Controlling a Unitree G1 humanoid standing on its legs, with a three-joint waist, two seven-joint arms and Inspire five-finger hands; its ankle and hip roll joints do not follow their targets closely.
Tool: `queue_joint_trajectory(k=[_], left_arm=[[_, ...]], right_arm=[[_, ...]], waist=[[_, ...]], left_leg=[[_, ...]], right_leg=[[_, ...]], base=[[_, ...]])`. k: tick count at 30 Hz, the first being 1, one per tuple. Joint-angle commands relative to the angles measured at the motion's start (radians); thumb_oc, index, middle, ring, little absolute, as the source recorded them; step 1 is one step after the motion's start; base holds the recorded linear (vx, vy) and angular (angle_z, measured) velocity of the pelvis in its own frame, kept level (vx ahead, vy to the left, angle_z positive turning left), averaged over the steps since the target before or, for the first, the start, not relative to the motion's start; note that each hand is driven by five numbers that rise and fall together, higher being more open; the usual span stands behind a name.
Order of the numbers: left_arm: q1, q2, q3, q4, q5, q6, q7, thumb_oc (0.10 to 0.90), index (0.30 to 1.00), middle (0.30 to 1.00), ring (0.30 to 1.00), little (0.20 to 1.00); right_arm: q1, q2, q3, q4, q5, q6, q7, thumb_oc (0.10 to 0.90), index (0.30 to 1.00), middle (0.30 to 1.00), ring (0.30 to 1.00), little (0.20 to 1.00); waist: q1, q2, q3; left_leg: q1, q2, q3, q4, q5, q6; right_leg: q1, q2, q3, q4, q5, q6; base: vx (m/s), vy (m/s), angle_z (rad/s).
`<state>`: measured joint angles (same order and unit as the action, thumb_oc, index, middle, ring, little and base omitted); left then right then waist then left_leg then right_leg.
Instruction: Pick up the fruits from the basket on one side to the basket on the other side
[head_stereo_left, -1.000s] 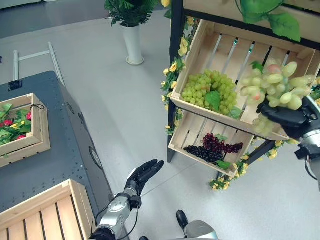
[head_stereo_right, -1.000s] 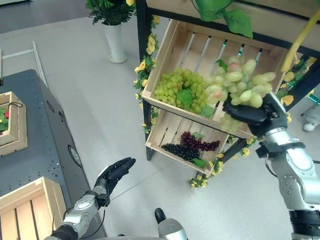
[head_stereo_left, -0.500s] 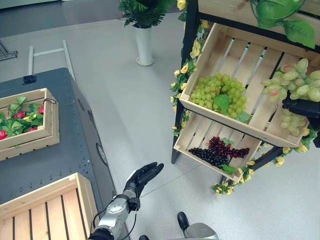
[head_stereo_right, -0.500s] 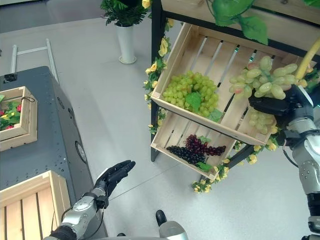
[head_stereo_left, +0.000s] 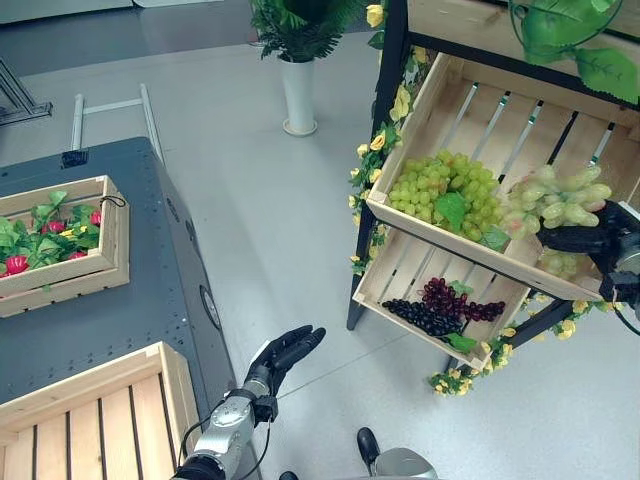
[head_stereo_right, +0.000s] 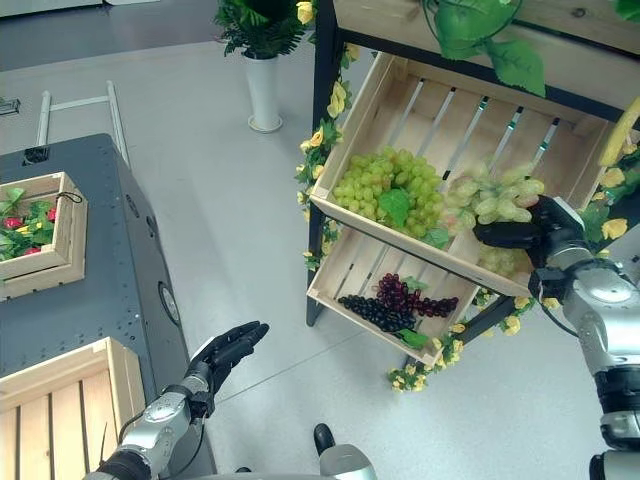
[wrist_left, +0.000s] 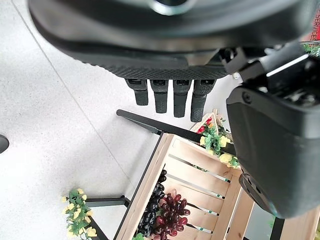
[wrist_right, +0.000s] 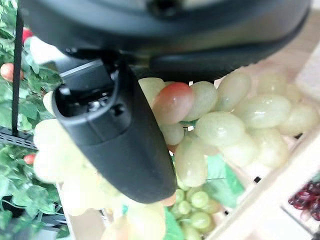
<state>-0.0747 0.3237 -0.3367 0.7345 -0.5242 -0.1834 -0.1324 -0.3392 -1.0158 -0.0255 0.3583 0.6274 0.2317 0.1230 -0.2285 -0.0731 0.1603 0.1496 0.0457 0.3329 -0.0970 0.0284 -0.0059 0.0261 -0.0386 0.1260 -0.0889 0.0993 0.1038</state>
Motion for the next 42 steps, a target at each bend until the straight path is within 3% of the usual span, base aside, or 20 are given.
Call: queue_joint_trajectory(k=[1,11,20,23,25,27,30,32,34,36,37,40,42], left_arm=[[-0.100,0.003,0.003,-0.007,-0.004,-0.092,-0.009,0.800,0.900,0.900,0.900,0.900],[-0.108,0.009,0.002,-0.014,-0.003,-0.071,-0.006,0.800,0.900,0.900,0.900,0.900],[-0.085,0.008,0.014,-0.011,0.008,-0.078,-0.017,0.800,0.900,0.900,0.900,0.900],[-0.081,0.007,0.015,-0.012,0.009,-0.081,-0.020,0.800,0.900,0.900,0.900,0.900],[-0.076,0.003,0.022,-0.009,0.008,-0.089,-0.019,0.800,0.900,0.900,0.900,0.900],[-0.070,0.000,0.028,-0.014,0.009,-0.090,-0.015,0.800,0.900,0.900,0.900,0.900],[-0.065,-0.010,0.038,-0.023,0.018,-0.090,-0.002,0.800,0.900,0.900,0.900,0.900],[-0.058,-0.019,0.041,-0.027,0.024,-0.096,0.005,0.800,0.900,0.900,0.900,0.900],[-0.054,-0.024,0.044,-0.028,0.026,-0.098,0.005,0.800,0.900,0.900,0.900,0.900],[-0.035,-0.040,0.058,-0.027,0.040,-0.109,-0.002,0.800,0.900,0.900,0.900,0.900],[-0.034,-0.041,0.057,-0.026,0.042,-0.111,-0.004,0.800,0.900,0.900,0.900,0.900],[-0.022,-0.058,0.058,-0.023,0.062,-0.118,-0.008,0.800,0.900,0.900,0.900,0.900],[-0.016,-0.064,0.051,-0.021,0.070,-0.124,-0.009,0.800,0.900,0.900,0.900,0.900]], right_arm=[[-0.179,-0.093,-0.037,0.113,-0.068,-0.020,0.010,0.800,0.900,0.900,0.900,0.900],[-0.171,-0.109,-0.032,0.138,-0.077,-0.020,0.014,0.800,0.900,0.900,0.900,0.900],[-0.085,-0.087,-0.087,0.024,-0.097,-0.048,0.021,0.800,0.900,0.900,0.900,0.900],[-0.052,-0.077,-0.104,-0.015,-0.089,-0.083,0.011,0.800,0.900,0.900,0.900,0.900],[-0.015,-0.062,-0.135,-0.074,-0.122,-0.139,-0.018,0.800,0.900,0.900,0.900,0.900],[0.021,-0.045,-0.165,-0.144,-0.218,-0.212,-0.091,0.800,0.900,0.900,0.900,0.900],[0.099,-0.027,-0.218,-0.283,-0.607,-0.330,-0.244,0.800,0.900,0.900,0.900,0.900],[0.183,-0.033,-0.269,-0.440,-0.809,-0.342,-0.279,0.800,0.900,0.900,0.900,0.900],[0.214,-0.030,-0.288,-0.486,-0.849,-0.348,-0.289,0.800,0.900,0.900,0.900,0.900],[0.301,-0.007,-0.321,-0.602,-1.008,-0.415,-0.333,0.800,0.900,0.900,0.900,0.900],[0.310,-0.003,-0.325,-0.614,-1.020,-0.418,-0.337,0.800,0.900,0.900,0.900,0.900],[0.376,0.029,-0.320,-0.697,-1.222,-0.488,-0.411,0.800,0.900,0.900,0.900,0.900],[0.398,0.048,-0.291,-0.723,-1.249,-0.517,-0.412,0.800,0.900,0.900,0.900,0.900]], waist=[[0.032,-0.012,-0.062],[0.029,-0.013,-0.055],[0.017,-0.013,-0.057],[0.011,-0.012,-0.060],[0.000,-0.010,-0.059],[-0.007,-0.008,-0.061],[-0.022,0.001,-0.060],[-0.032,0.012,-0.057],[-0.033,0.016,-0.057],[-0.036,0.026,-0.059],[-0.036,0.026,-0.060],[-0.037,0.037,-0.060],[-0.038,0.049,-0.065]], left_leg=[[0.006,-0.050,-0.040,0.010,-0.137,0.025],[-0.002,-0.049,-0.032,0.010,-0.134,0.026],[-0.005,-0.050,-0.024,0.010,-0.134,0.028],[-0.004,-0.049,-0.020,0.010,-0.135,0.028],[0.001,-0.049,-0.019,0.010,-0.138,0.030],[0.002,-0.048,-0.016,0.010,-0.140,0.032],[0.002,-0.048,-0.011,0.011,-0.141,0.035],[0.003,-0.048,-0.009,0.012,-0.145,0.039],[0.004,-0.049,-0.008,0.012,-0.146,0.040],[0.009,-0.051,-0.006,0.012,-0.151,0.042],[0.009,-0.052,-0.006,0.013,-0.152,0.042],[0.014,-0.052,-0.001,0.015,-0.157,0.044],[0.022,-0.055,-0.013,0.014,-0.178,0.048]], right_leg=[[0.014,0.076,-0.011,0.002,-0.049,-0.004],[0.007,0.076,-0.013,0.004,-0.045,-0.004],[0.001,0.079,-0.003,0.004,-0.046,-0.004],[0.000,0.081,0.000,0.006,-0.048,-0.004],[0.004,0.081,0.001,0.007,-0.051,-0.003],[0.003,0.082,0.005,0.008,-0.053,-0.002],[-0.002,0.085,0.016,0.015,-0.057,0.001],[-0.004,0.088,0.026,0.018,-0.062,0.005],[-0.003,0.088,0.030,0.019,-0.063,0.005],[0.000,0.087,0.032,0.020,-0.069,0.009],[0.000,0.087,0.032,0.020,-0.069,0.010],[0.004,0.083,0.029,0.022,-0.074,0.015],[0.012,0.080,0.023,0.019,-0.091,0.023]], base=[[0.00,0.000,0.00],[0.00,0.000,0.00],[0.00,0.000,0.00],[0.00,0.000,0.00],[0.02,0.010,0.00],[0.00,0.000,0.00],[0.00,0.000,0.00],[0.00,0.016,-0.02],[0.01,0.010,-0.02],[0.02,0.011,-0.04],[0.00,0.000,0.00],[0.02,0.017,0.00],[0.06,0.045,0.04]])
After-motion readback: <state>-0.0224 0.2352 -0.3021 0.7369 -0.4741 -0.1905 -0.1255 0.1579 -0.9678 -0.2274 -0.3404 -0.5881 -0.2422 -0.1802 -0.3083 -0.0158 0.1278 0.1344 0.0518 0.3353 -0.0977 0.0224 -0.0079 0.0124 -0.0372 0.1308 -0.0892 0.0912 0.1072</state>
